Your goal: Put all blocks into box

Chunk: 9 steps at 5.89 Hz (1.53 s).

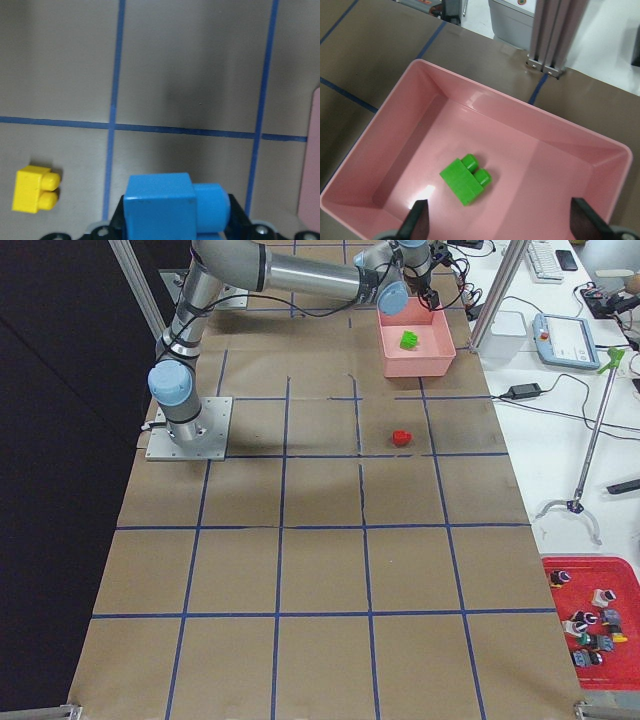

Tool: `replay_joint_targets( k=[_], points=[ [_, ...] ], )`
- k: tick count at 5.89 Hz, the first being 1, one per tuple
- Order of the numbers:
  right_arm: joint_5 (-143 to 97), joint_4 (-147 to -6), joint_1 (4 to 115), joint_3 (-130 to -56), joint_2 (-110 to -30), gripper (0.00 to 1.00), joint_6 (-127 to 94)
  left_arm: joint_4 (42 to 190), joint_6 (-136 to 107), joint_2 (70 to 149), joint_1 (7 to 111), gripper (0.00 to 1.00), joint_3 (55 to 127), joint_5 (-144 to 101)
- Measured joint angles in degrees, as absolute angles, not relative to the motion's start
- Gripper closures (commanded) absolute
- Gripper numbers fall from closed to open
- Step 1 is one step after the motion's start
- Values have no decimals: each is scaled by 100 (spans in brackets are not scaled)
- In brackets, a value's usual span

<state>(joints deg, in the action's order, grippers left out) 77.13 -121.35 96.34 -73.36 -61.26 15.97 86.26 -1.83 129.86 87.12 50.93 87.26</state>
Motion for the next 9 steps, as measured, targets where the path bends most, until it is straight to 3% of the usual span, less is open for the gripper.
replay_joint_targets(
  k=[1,2,4,6,9],
  points=[
    [8063,-11019,9200,-7405,-6518,0,1610,8602,-726,13021,9197,86,5082,8743],
    [8401,-10435,8780,-7542,-6822,1,1628,8517,-1157,13107,9607,76,5091,8755],
    [9118,-10591,7884,-8256,-7010,1,1653,7631,-1447,13603,9963,16,5139,8785],
    [9213,-12235,7464,-9384,-6910,0,1747,6877,-1554,13825,10002,2,5157,8844],
    [8891,-13626,7444,-10107,-6389,4,1103,8148,-1476,12857,9724,1,5229,9168]
  ],
)
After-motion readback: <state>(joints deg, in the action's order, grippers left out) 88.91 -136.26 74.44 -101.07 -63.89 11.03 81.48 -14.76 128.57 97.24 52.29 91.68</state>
